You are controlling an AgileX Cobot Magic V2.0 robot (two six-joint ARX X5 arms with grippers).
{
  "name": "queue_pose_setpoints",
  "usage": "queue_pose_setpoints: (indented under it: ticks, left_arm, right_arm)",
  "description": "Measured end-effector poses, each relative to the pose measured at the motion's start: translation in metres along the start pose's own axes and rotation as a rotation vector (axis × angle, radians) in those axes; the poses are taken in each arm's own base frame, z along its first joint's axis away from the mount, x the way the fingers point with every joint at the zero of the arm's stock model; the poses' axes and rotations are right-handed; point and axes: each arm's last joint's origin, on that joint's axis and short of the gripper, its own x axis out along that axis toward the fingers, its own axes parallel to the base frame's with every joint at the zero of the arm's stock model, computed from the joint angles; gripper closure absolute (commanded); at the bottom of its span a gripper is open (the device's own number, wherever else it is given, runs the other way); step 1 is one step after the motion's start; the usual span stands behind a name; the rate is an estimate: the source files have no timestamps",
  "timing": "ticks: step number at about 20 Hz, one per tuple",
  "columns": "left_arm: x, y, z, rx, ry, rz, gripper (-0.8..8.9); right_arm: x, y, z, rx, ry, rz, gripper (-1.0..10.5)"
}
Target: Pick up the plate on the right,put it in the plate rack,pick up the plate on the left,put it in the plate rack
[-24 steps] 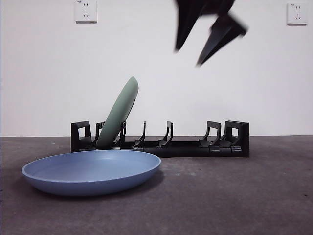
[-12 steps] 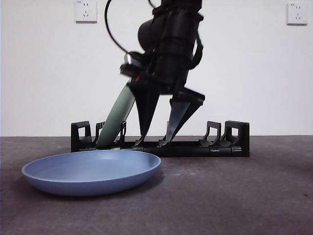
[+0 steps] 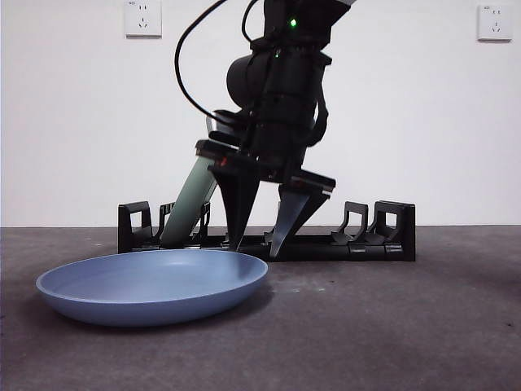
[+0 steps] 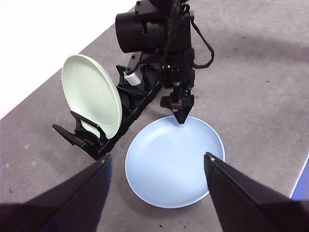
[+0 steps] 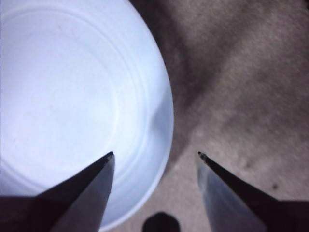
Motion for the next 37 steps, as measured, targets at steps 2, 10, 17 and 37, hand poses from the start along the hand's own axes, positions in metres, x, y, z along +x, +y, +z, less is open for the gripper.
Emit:
queue_pose_setpoints:
  ticks: [2,10,17,37]
  left_arm:
    - [0.0,0.0,0.0,0.0,0.0,0.0,4.92]
    - [0.001,0.0,0.0,0.004,-0.001,-0.009,4.92]
    - [0.009,0.001,0.002,0.029,0.025,-0.038,4.93]
    - [0.144,-0.085,0.029,0.77,0.337,-0.266,4.89]
  right_arm:
    - [0.01,-0.001,-0.004,0.004,0.009,0.0,6.6]
    - [0.027,-0.006,-0.011,0.015,0.026,-0.002,9.2]
    - [0.023,-0.005,-0.009,0.042,-0.003,0.044,9.6]
    - [-0.167,-0.004,-0.085,0.07,-0.219,0.05,9.6]
